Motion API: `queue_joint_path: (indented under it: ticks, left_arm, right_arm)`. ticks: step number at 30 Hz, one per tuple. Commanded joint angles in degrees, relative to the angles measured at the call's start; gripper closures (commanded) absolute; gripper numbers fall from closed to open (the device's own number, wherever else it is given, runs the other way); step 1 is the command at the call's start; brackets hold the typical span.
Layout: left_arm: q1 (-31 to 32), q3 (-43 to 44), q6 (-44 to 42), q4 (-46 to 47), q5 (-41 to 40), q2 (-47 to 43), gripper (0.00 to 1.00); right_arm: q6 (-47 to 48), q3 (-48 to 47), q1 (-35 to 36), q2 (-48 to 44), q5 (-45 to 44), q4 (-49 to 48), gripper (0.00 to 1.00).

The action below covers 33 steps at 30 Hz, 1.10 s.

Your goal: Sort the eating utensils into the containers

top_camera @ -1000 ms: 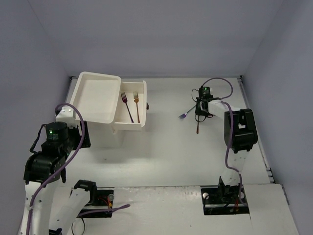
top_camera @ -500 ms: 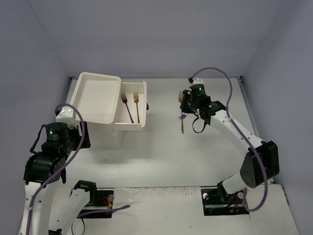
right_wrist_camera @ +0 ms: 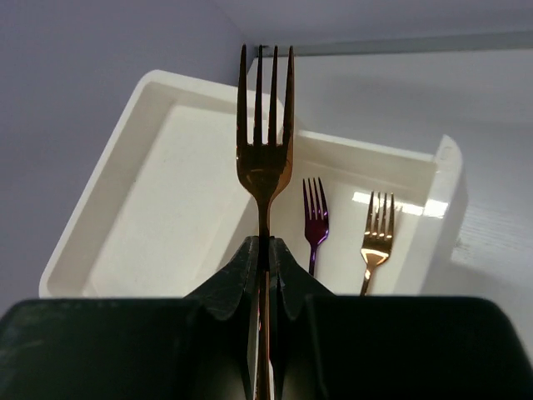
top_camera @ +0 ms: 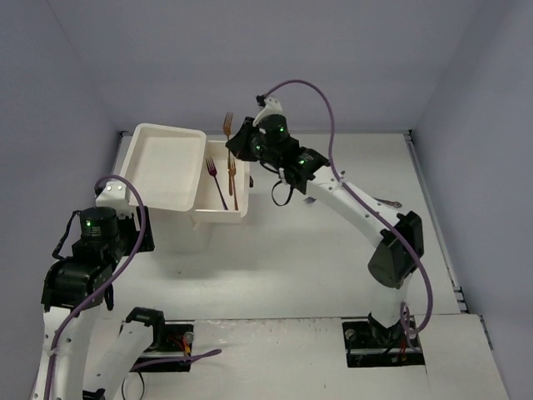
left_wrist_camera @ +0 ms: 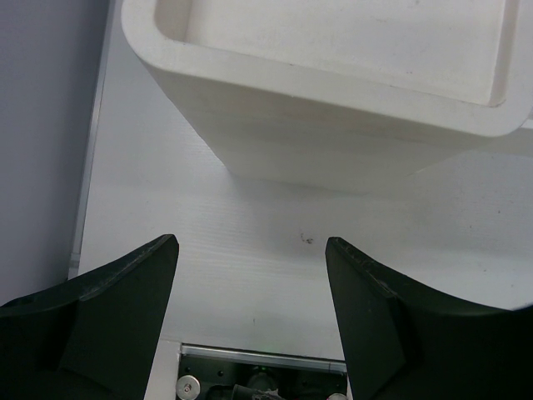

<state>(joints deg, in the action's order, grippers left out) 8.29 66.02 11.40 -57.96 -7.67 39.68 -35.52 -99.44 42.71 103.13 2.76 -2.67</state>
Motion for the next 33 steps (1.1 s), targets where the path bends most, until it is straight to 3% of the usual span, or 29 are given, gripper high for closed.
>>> queue_joint_path:
  ticks: [1,4,7,13,18,22,25,33]
  left_arm:
    - [0.33,2.19,1.17,1.36,-1.12,1.44,0.31]
    - [0.39,2.2,1.18,1.36,-1.03,1.61,0.31]
    - [0.32,2.27,1.08,1.45,-0.97,1.58,0.31]
    - [0.41,2.27,1.12,1.49,-0.9,0.74,0.31]
    - [0.43,2.2,1.08,1.6,-0.66,0.31,0.31]
    - [0.49,2.24,1.02,1.62,-0.54,0.27,0.31]
    - [0.58,2.27,0.99,1.62,-0.42,0.23,0.31]
    - [0.6,2.27,0.97,1.71,-0.17,0.31,0.31]
  right_arm:
    - [-1.87,-6.58,1.46,5.23,0.93,-3.84,0.96]
    - [-0.2,-7.66,1.35,6.55,0.93,-3.77,0.89]
    - [2.67,-6.28,0.67,4.6,1.02,-3.66,0.67]
    - [11.3,4.06,-3.96,-7.73,-0.05,-2.35,0.53]
    - [17.45,17.43,-15.63,-18.59,-1.56,1.94,0.43]
    - [24.26,26.85,-27.73,-23.68,-6.45,5.0,0.27]
    - [28.29,31.48,-37.4,-23.07,-4.69,5.93,0.24]
    - [30.66,28.88,-47.02,-9.63,5.52,6.1,0.24]
